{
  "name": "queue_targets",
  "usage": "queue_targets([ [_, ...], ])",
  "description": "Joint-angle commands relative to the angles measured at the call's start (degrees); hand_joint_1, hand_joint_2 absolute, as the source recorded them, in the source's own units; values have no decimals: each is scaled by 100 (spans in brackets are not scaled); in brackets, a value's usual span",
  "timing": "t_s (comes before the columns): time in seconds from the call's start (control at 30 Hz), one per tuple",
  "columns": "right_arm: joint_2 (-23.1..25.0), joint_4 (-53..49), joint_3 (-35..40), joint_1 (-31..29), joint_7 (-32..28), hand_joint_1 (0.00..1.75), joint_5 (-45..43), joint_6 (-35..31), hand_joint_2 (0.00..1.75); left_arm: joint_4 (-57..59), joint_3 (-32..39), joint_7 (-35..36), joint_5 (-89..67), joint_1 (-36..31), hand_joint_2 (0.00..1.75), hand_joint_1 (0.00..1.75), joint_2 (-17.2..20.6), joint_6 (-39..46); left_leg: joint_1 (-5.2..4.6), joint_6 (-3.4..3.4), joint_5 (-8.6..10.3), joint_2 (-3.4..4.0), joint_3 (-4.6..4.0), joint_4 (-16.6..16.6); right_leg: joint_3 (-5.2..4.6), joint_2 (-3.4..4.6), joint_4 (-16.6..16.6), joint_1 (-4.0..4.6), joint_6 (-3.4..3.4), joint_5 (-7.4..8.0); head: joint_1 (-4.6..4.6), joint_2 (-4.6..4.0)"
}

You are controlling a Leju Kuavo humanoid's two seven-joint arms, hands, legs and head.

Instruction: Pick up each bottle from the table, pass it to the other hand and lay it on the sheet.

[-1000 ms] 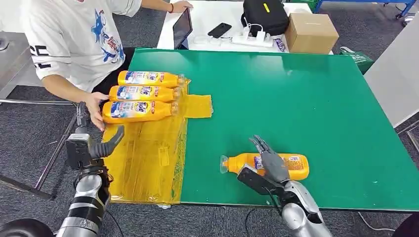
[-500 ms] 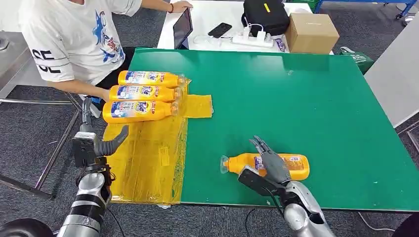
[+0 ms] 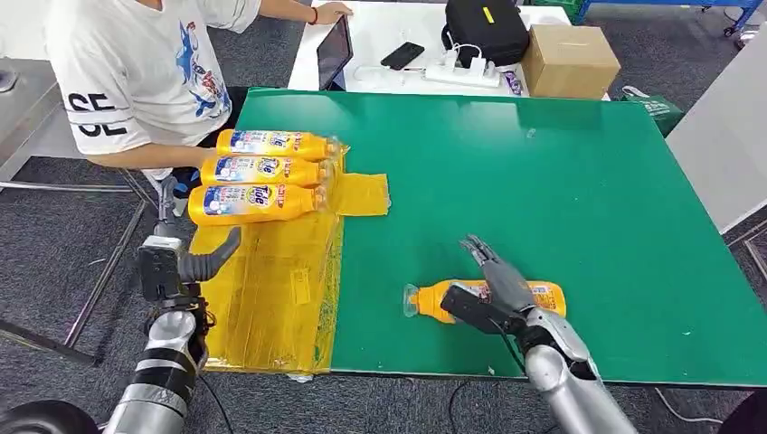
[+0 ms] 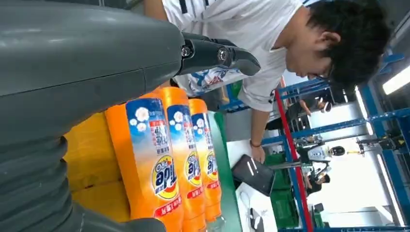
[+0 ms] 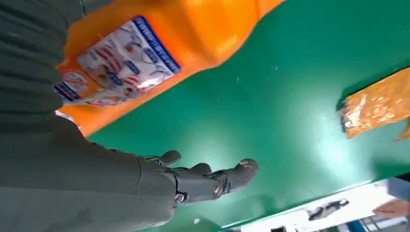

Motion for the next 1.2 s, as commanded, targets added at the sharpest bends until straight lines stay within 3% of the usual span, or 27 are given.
queue_targets([
  [0.03, -189, 1537, 310, -877, 177, 0, -23, 196, 175, 814, -150, 69, 25, -386, 175, 0, -50, -79, 6, -5, -10, 3, 30, -3, 33, -4, -9, 8, -10, -7, -2, 0],
  [1.2, -371, 1591, 329, -952, 252, 0, -115, 402, 175, 1087, -287, 99, 6, -502, 175, 0, -67, -164, 7, -5, -13, 2, 24, 3, 29, -5, -4, 9, -10, -8, 0, 0],
])
